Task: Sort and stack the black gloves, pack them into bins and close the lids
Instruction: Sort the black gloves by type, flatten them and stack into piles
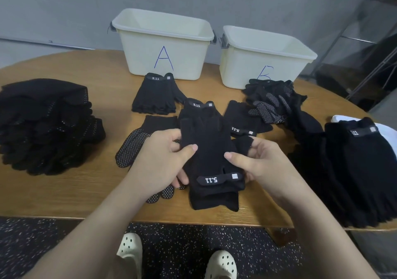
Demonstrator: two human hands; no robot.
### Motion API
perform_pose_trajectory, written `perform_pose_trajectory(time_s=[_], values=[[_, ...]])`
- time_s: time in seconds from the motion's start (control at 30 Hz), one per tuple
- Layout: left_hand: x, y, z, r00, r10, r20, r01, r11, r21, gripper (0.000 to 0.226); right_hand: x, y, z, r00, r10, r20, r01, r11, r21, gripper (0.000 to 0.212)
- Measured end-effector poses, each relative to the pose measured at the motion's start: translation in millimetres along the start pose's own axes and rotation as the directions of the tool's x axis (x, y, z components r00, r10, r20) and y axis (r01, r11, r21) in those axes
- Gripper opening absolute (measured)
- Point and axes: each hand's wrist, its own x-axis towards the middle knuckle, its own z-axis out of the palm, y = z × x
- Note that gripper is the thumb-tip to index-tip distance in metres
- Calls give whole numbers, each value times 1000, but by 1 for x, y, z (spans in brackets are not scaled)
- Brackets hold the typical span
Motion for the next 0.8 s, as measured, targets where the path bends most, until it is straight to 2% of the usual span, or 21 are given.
perform_pose_trajectory(time_s=[0.13,0.27,0.47,0.63,0.8], values=[[1,-6,4,998,20,-62,-9,986,168,19,-1,6,1,997,20,-71,-25,997,-68,12],[5,-8,4,994,57,-95,-28,960,277,19,-3,11,4,994,10,-108,-28,985,-169,12],[7,-12,5,988,73,-132,-29,950,312,22,-3,17,0,989,-55,-134,6,940,-340,11],[7,-12,6,985,67,-159,-7,937,349,18,-3,21,-2,983,-97,-159,25,915,-402,9],[6,-11,8,989,58,-139,-3,931,364,21,-6,22,-6,973,-114,-201,14,897,-442,21]])
